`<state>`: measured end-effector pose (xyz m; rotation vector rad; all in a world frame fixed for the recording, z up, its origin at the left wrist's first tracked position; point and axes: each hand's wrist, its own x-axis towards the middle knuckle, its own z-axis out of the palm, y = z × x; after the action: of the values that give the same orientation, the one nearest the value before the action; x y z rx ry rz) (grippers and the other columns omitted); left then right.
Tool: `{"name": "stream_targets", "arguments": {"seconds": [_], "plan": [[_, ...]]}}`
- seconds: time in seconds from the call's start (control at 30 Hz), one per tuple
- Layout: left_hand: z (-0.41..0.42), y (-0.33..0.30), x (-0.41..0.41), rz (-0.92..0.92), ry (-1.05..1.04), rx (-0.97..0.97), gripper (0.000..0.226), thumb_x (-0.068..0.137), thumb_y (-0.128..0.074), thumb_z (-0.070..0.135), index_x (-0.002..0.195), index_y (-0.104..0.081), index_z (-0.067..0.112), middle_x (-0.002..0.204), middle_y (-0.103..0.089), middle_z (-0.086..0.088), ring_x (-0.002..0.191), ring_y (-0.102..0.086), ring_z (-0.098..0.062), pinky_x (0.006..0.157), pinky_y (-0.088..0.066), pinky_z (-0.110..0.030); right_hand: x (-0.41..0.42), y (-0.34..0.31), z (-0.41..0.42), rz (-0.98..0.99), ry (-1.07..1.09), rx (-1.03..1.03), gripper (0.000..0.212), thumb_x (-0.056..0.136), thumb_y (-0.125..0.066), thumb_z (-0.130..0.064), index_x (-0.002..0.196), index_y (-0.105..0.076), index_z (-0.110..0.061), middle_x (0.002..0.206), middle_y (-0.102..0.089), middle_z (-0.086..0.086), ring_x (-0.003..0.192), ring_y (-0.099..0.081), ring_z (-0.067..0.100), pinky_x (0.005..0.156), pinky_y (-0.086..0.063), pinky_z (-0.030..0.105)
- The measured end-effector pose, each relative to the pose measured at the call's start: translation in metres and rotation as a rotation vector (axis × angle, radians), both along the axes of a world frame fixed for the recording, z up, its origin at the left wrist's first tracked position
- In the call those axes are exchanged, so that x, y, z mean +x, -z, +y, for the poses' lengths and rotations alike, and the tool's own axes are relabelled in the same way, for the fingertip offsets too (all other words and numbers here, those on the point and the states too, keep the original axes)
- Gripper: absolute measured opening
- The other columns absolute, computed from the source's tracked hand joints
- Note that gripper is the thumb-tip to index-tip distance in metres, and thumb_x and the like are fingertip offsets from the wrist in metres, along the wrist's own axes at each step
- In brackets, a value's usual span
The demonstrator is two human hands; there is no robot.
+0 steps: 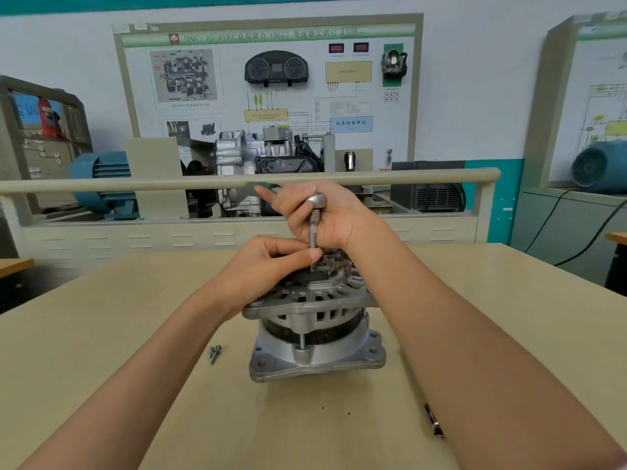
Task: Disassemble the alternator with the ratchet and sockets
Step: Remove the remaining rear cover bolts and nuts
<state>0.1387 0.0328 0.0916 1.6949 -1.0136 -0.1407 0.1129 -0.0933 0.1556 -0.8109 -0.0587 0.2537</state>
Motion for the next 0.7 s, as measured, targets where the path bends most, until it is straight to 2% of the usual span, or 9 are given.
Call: {"name": "stream_targets", "arguments": {"seconds": [0.07, 0.13, 0.2, 0.27, 0.3, 0.37, 0.5, 0.63, 0.7], "plan": [[0.001, 0.001, 0.0, 0.018, 0.016, -0.006, 0.02, 0.075, -0.068, 0.039, 0.089, -0.078, 0.028, 0.089, -0.075, 0.001, 0.086, -0.07, -0.012, 0.075, -0.055, -0.018, -0.002, 0.001, -0.001, -0.036, -0.124, -0.011, 0.028, 0.093, -0.035, -0.014, 0.1, -0.054, 0.007, 0.043, -0.044, -0.003, 0.029, -0.043, 0.003, 0.03, -0.034, 0.011], [0.002, 0.001, 0.0, 0.034, 0.025, -0.026, 0.023, 0.069, -0.069, 0.04, 0.087, -0.078, 0.029, 0.087, -0.076, 0.002, 0.082, -0.07, -0.007, 0.068, -0.052, -0.013, -0.006, 0.0, 0.003, -0.085, -0.1, -0.051, 0.024, 0.09, -0.038, -0.012, 0.097, -0.055, 0.004, 0.044, -0.042, -0.006, 0.03, -0.042, 0.002, 0.03, -0.034, 0.01], [0.001, 0.001, 0.0, 0.039, 0.035, -0.035, 0.021, 0.071, -0.069, 0.038, 0.087, -0.078, 0.029, 0.087, -0.076, 0.002, 0.079, -0.07, -0.007, 0.065, -0.05, -0.012, -0.01, 0.001, 0.014, -0.107, 0.143, -0.019, 0.021, 0.094, -0.034, -0.008, 0.09, -0.053, -0.002, 0.042, -0.042, -0.007, 0.031, -0.041, 0.001, 0.031, -0.034, 0.011], [-0.001, 0.002, -0.001, 0.04, 0.032, -0.05, 0.01, 0.078, -0.069, 0.028, 0.08, -0.079, 0.031, 0.081, -0.075, 0.004, 0.073, -0.07, -0.005, 0.061, -0.049, -0.011, -0.011, 0.003, 0.025, -0.134, 0.609, 0.077, 0.024, 0.097, -0.027, -0.005, 0.083, -0.046, -0.007, 0.05, -0.049, 0.0, 0.032, -0.042, 0.003, 0.032, -0.035, 0.014], [-0.002, 0.002, 0.0, 0.018, 0.022, -0.056, 0.017, 0.082, -0.067, 0.022, 0.074, -0.078, 0.032, 0.077, -0.075, 0.005, 0.068, -0.069, -0.003, 0.058, -0.048, -0.01, -0.011, 0.005, 0.029, -0.155, 0.844, 0.108, 0.023, 0.099, -0.024, -0.007, 0.087, -0.044, -0.008, 0.06, -0.051, 0.004, 0.034, -0.044, 0.005, 0.033, -0.036, 0.015], [-0.002, 0.002, 0.0, -0.004, 0.004, -0.051, 0.027, 0.085, -0.065, 0.017, 0.067, -0.077, 0.034, 0.072, -0.074, 0.007, 0.064, -0.068, -0.001, 0.055, -0.047, -0.009, -0.008, 0.003, 0.032, -0.145, 0.97, 0.163, 0.019, 0.101, -0.023, -0.013, 0.099, -0.041, -0.008, 0.07, -0.049, 0.006, 0.033, -0.044, 0.006, 0.033, -0.037, 0.016], [-0.001, 0.0, -0.002, 0.005, 0.024, -0.03, 0.011, 0.079, -0.068, 0.031, 0.084, -0.078, 0.03, 0.085, -0.075, 0.004, 0.076, -0.07, -0.005, 0.064, -0.051, -0.011, -0.01, -0.006, 0.018, -0.027, 0.555, 0.016, 0.022, 0.092, -0.023, -0.003, 0.081, -0.043, -0.008, 0.037, -0.04, -0.001, 0.026, -0.037, 0.004, 0.031, -0.032, 0.01], [0.0, 0.001, 0.0, -0.003, 0.016, -0.018, 0.017, 0.079, -0.067, 0.033, 0.088, -0.078, 0.023, 0.086, -0.075, -0.002, 0.078, -0.068, -0.007, 0.07, -0.052, -0.012, -0.005, -0.006, 0.007, -0.008, 0.031, -0.106, 0.032, 0.098, -0.027, -0.011, 0.092, -0.055, 0.004, 0.041, -0.038, -0.008, 0.028, -0.036, 0.001, 0.028, -0.028, 0.01], [0.001, 0.002, 0.0, 0.011, 0.021, -0.037, 0.022, 0.074, -0.068, 0.035, 0.087, -0.078, 0.02, 0.085, -0.075, -0.001, 0.078, -0.069, -0.008, 0.07, -0.053, -0.013, -0.005, -0.006, 0.007, -0.015, -0.019, -0.14, 0.031, 0.098, -0.03, -0.012, 0.097, -0.056, 0.004, 0.042, -0.039, -0.009, 0.028, -0.037, 0.001, 0.029, -0.029, 0.01]]}}
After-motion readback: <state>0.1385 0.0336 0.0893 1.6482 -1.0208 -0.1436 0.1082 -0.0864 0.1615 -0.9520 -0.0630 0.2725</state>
